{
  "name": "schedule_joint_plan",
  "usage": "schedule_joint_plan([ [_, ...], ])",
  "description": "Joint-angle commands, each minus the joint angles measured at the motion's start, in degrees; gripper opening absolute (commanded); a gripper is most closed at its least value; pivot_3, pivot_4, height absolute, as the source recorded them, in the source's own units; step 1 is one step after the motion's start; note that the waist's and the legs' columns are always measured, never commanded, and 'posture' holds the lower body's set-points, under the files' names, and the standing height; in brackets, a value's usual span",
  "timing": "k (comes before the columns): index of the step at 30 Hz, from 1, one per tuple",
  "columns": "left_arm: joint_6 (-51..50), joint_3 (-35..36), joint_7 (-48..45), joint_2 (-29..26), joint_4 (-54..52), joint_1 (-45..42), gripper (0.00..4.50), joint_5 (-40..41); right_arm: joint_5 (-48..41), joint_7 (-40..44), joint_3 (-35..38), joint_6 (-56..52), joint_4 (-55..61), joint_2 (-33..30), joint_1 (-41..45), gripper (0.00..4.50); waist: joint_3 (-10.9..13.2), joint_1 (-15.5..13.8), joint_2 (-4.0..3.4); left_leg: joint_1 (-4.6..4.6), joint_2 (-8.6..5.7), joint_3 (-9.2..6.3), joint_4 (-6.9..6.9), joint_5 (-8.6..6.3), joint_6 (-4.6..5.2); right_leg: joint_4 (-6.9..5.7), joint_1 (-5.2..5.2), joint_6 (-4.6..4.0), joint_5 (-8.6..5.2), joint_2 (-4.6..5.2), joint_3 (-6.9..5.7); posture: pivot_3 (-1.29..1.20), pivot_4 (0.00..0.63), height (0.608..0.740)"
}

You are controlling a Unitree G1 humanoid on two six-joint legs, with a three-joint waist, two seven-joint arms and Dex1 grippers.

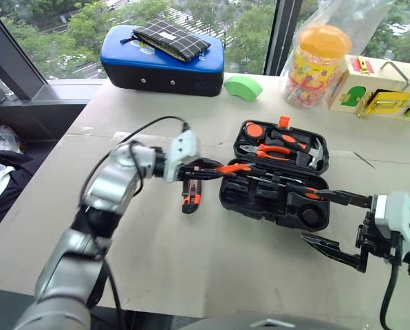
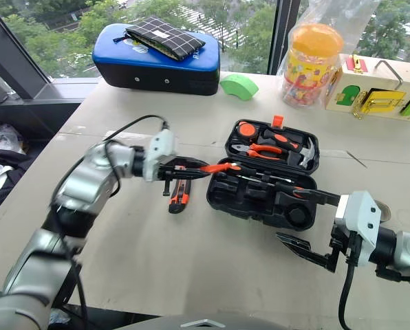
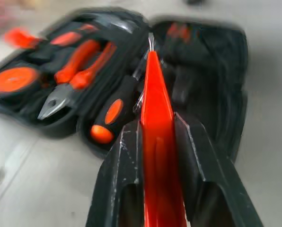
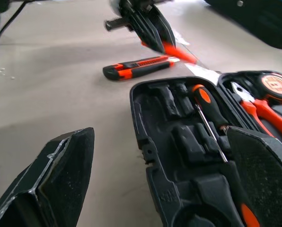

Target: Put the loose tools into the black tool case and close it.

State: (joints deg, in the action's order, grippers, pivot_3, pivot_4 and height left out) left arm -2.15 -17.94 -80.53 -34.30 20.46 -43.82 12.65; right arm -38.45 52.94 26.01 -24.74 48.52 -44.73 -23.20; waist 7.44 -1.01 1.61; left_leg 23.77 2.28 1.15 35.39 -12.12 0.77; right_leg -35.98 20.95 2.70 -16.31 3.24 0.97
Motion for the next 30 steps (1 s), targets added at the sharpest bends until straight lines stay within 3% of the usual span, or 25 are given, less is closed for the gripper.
schedule_joint_plan([
  [1, 12.3, -3.5, -6.1, 4.1, 14.4, -7.2, 0.36, -5.6, -0.8, -2.1, 3.6, 0.2, 3.9, 0.6, -2.3, 4.50, 0.0, 0.3, 0.01, 0.01, 0.00, 0.03, 0.00, -0.06, 0.10, 0.04, -0.01, 0.04, 0.01, -0.02, 0.04, 0.00, 0.150, 0.740],
  [3, 17.4, -5.0, -6.1, 7.5, 22.1, -11.2, 0.36, -8.8, -0.7, -3.1, 4.5, 0.0, 5.3, 1.3, -4.2, 4.50, 0.0, 0.2, 0.05, 0.04, 0.02, 0.00, 0.03, -0.09, 0.15, 0.06, -0.01, 0.29, 0.13, -0.16, 0.07, 0.00, 0.150, 0.740],
  [7, 18.2, -7.6, -6.3, 11.0, 29.0, -15.0, 0.36, -14.0, -0.7, -5.5, 5.0, -0.2, 8.2, 2.4, -7.3, 4.50, 0.0, 0.2, 0.07, 0.05, 0.05, -0.16, -0.01, -0.16, 0.27, 0.02, -0.02, 0.64, 0.06, -0.29, 0.02, 0.00, 0.150, 0.740],
  [30, 8.6, -6.7, -3.9, 17.5, 23.8, -14.7, 0.36, -17.9, -1.5, -9.0, 7.2, 0.1, 10.9, 2.9, -11.8, 4.50, 0.0, 0.1, 0.00, 0.02, 0.06, -0.28, 0.41, -0.17, 0.27, -0.22, -0.22, 0.70, 0.07, -0.32, 0.02, 0.00, 0.150, 0.740],
])
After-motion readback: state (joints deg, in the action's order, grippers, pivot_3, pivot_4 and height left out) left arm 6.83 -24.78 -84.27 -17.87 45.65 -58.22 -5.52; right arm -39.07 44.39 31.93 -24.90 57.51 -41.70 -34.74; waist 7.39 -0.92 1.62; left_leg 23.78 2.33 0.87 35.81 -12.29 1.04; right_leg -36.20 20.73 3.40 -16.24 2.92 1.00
